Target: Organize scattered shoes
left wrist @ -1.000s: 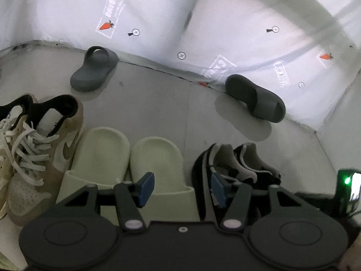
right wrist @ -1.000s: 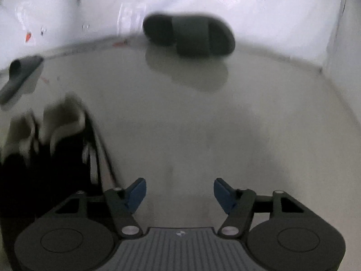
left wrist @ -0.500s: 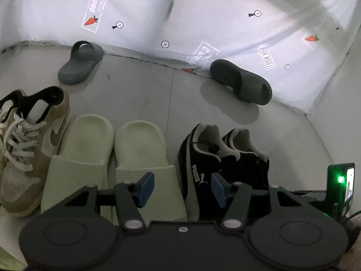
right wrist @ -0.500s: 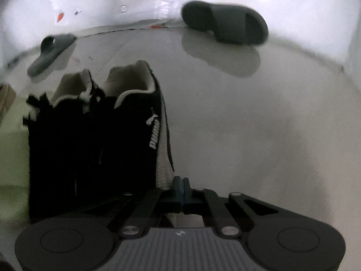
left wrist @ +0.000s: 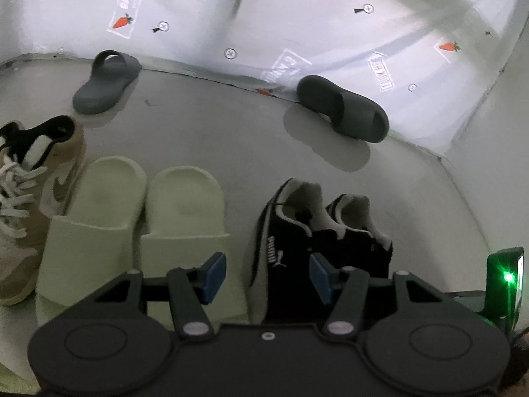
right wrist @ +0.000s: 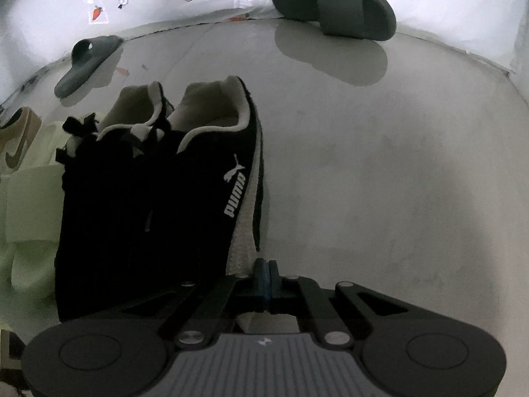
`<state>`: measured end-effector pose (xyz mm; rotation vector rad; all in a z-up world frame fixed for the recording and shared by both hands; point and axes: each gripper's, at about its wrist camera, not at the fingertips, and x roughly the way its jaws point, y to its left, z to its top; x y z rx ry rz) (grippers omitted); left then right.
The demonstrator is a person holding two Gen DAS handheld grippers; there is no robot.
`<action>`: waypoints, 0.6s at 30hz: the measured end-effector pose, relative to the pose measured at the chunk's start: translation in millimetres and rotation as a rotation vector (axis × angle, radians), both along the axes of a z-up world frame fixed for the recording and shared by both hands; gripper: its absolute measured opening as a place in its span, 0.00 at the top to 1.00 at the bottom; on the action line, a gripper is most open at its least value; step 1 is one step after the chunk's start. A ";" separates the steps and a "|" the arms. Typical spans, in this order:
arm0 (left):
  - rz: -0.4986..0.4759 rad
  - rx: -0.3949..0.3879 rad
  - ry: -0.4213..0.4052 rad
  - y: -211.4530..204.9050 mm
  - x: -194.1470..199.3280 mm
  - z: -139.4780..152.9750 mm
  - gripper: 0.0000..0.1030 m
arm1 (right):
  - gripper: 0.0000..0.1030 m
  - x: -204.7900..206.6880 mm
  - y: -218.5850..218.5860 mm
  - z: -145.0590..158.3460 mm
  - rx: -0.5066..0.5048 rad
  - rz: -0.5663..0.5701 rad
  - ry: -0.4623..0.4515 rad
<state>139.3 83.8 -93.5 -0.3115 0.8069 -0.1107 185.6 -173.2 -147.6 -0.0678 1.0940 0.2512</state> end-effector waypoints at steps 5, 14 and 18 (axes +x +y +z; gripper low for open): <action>-0.039 -0.012 -0.004 -13.2 13.0 0.4 0.45 | 0.97 1.1 -6.0 0.5 0.033 0.013 0.032; -0.086 -0.014 -0.034 -36.2 40.7 5.9 0.45 | 0.97 2.7 -14.2 0.4 0.083 0.079 0.080; -0.088 0.003 -0.060 -42.9 50.1 9.6 0.45 | 0.92 9.3 -30.7 -2.1 0.173 0.041 0.100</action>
